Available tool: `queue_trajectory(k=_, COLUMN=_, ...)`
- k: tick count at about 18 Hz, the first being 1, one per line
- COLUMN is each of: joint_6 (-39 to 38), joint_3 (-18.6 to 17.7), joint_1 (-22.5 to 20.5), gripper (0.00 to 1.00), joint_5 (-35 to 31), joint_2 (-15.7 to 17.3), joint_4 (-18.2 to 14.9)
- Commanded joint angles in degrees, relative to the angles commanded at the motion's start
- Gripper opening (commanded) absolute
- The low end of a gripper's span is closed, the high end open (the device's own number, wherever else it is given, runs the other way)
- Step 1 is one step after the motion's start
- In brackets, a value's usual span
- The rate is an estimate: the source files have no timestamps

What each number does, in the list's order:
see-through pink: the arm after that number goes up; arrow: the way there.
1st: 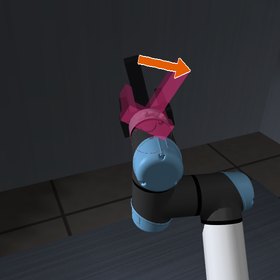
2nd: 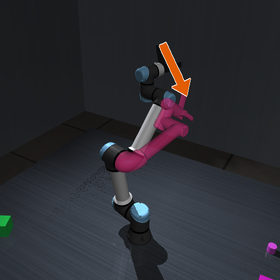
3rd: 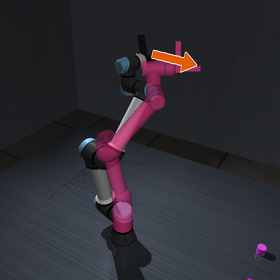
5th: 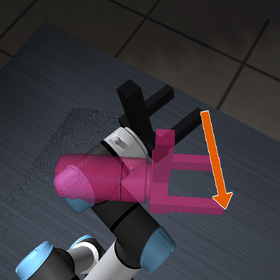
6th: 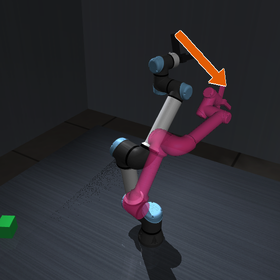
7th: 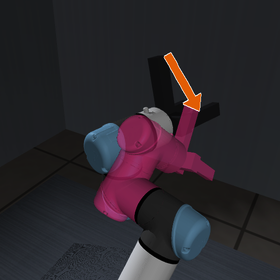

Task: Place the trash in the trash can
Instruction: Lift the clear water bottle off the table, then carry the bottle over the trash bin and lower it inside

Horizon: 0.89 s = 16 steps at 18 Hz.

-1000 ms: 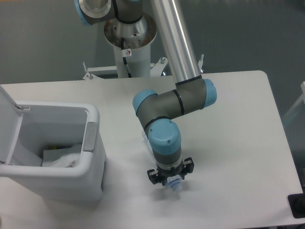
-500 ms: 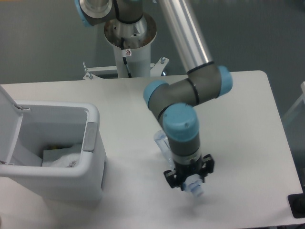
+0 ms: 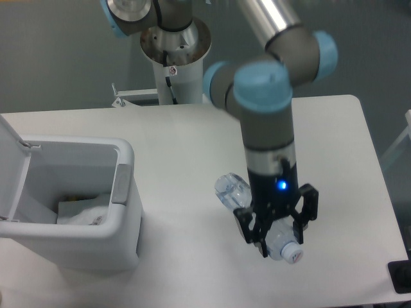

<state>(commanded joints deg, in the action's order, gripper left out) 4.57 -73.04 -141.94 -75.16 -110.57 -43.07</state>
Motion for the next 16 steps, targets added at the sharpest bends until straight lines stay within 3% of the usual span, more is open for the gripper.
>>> queue_trajectory(k=4, joint_6=-0.1, joint_3=3.8, joint_1=0.8, gripper=0.70, joint_5=3.7, joint_2=0.6, joint_4=1.6)
queue_trajectory(k=7, joint_6=0.5, joint_3=4.0, joint_1=1.7, gripper=0.70, joint_5=4.0, joint_2=1.8, joint_4=2.8)
queue_trajectory(k=14, joint_6=2.0, joint_3=4.3, joint_1=7.7, gripper=0.70, joint_5=4.0, joint_2=4.3, joint_4=4.5)
queue_trajectory(k=16, joint_6=1.4, joint_3=3.6, joint_1=11.1, gripper=0.71, joint_5=3.8, joint_2=4.3, joint_4=4.4)
